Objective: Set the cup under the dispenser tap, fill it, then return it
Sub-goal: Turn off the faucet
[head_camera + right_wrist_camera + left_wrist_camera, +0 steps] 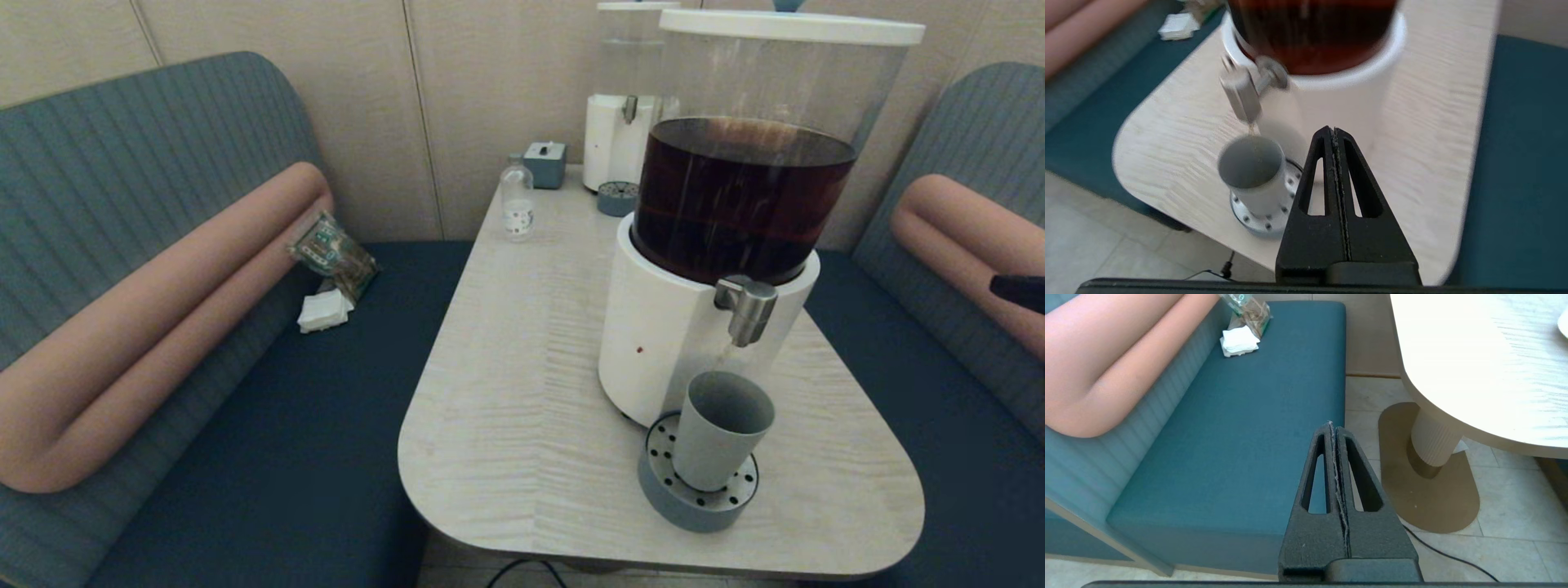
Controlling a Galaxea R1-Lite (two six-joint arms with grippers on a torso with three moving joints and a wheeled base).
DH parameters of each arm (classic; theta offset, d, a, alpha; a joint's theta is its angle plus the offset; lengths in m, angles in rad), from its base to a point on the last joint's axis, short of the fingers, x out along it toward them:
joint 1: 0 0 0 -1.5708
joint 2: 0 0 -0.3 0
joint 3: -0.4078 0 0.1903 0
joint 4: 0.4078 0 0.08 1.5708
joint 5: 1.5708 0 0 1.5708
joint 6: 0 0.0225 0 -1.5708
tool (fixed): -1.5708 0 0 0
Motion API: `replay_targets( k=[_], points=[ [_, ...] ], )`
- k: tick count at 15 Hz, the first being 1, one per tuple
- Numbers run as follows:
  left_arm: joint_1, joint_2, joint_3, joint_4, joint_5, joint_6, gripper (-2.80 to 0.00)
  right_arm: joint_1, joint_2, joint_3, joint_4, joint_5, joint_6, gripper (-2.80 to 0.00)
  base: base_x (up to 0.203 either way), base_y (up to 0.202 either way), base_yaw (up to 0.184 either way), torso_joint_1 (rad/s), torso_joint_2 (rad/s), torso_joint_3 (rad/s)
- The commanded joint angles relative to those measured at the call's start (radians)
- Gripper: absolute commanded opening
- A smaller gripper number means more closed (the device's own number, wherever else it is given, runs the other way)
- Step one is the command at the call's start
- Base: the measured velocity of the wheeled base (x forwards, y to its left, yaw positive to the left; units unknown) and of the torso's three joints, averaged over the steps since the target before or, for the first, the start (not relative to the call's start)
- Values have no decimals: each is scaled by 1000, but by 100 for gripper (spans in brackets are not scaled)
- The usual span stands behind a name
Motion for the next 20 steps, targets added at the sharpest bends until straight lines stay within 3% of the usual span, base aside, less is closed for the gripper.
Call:
replay_targets(
  k=[1,5,7,13,20],
  points=[
    [1,2,1,0,0,0,-280,0,-87,47,-1,-17,1,-280,0,0,0,0,0,0],
    [-1,2,1,0,0,-1,-280,-5,-269,146,-3,-64,2,-280,0,0,0,0,0,0],
    [-1,2,1,0,0,0,-280,-51,-369,240,-13,-56,4,-280,0,0,0,0,0,0],
    [1,2,1,0,0,-1,-280,-171,-638,459,-38,54,-1,-280,0,0,0,0,0,0],
    [1,2,1,0,0,0,-280,-230,-896,699,-79,206,-24,-280,0,0,0,0,0,0]
  ],
)
